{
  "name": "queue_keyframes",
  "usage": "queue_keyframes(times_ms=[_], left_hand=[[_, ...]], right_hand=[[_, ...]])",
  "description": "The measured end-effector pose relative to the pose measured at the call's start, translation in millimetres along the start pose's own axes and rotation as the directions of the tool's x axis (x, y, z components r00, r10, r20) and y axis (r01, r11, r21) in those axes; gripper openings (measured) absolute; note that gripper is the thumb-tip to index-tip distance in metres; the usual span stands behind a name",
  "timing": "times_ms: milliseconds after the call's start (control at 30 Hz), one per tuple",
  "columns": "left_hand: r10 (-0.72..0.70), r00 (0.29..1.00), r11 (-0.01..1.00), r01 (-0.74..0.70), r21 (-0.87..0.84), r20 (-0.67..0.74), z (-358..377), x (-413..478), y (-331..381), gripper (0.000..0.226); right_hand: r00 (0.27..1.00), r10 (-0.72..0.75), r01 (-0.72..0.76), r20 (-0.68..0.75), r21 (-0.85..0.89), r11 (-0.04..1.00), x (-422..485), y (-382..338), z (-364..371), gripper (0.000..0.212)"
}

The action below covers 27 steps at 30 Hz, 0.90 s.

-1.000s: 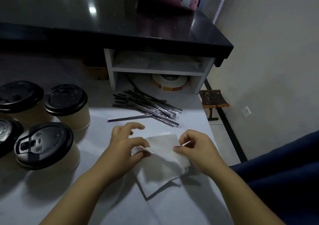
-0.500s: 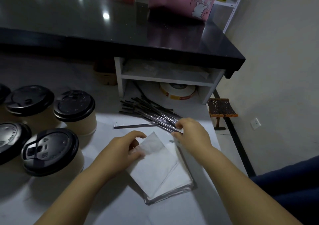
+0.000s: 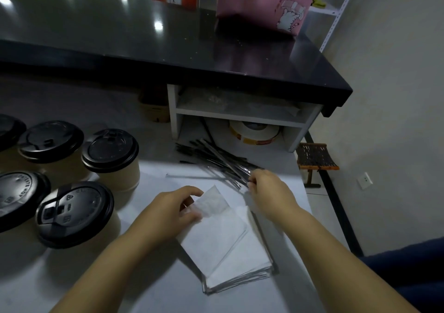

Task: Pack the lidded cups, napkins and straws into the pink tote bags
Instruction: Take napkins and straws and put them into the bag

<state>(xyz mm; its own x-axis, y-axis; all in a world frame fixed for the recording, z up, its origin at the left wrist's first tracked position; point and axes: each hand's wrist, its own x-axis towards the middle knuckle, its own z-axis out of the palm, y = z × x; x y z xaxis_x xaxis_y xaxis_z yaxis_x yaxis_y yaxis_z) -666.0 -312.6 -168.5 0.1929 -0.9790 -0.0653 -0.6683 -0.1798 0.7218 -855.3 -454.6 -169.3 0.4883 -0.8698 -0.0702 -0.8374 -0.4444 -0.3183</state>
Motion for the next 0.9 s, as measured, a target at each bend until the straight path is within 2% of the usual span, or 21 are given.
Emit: queue_keyframes(times_ms=[133,267,367,467,533,633,733,900], left_hand=[[-0.001,1.0,1.0,0.001,-0.004,-0.003,-1.8,0.1,2.4,0.035],[0.005,1.0,1.0,-0.005,-0.006,-0.018,-2.7,-1.1,5.2,0.035],[0.002,0.999,1.0,0.0,0.027,-0.044,-3.6,-2.1,6.0,0.036],[-0.02,0.998,0.996,0.024,0.083,-0.058,-6.1,-4.9,7.2,0.033],[-0.012,0.999,0.996,0.016,0.084,-0.049,-9.3,-7.3,10.7,0.021],[0.039,0.998,0.993,-0.033,0.113,-0.051,-18.6,-11.9,21.6,0.02],[0.092,0.989,0.99,-0.078,0.118,-0.112,-35.3,-18.8,34.9,0.019],[0.194,0.955,0.973,-0.159,0.169,-0.223,-80.1,-36.1,56.4,0.015]], right_hand=[[0.999,0.0,-0.005,0.041,0.131,0.991,-4.8,2.5,-13.3,0.015],[0.997,0.007,-0.038,0.076,0.407,0.913,-8.6,0.2,-26.0,0.006],[0.992,-0.043,-0.02,0.121,0.473,0.881,-11.7,-0.6,-38.9,0.005],[0.992,-0.05,-0.007,0.119,0.435,0.9,-14.9,0.4,-50.1,0.009],[0.996,-0.016,-0.016,0.088,0.358,0.934,-16.4,0.1,-54.0,0.012],[0.999,0.019,-0.031,0.047,0.267,0.963,-18.6,-3.7,-54.6,0.018],[1.0,-0.012,0.009,0.014,0.174,0.985,-19.7,-11.1,-53.4,0.021],[0.989,-0.093,0.12,-0.112,0.262,0.958,-22.8,-36.6,-59.4,0.017]])
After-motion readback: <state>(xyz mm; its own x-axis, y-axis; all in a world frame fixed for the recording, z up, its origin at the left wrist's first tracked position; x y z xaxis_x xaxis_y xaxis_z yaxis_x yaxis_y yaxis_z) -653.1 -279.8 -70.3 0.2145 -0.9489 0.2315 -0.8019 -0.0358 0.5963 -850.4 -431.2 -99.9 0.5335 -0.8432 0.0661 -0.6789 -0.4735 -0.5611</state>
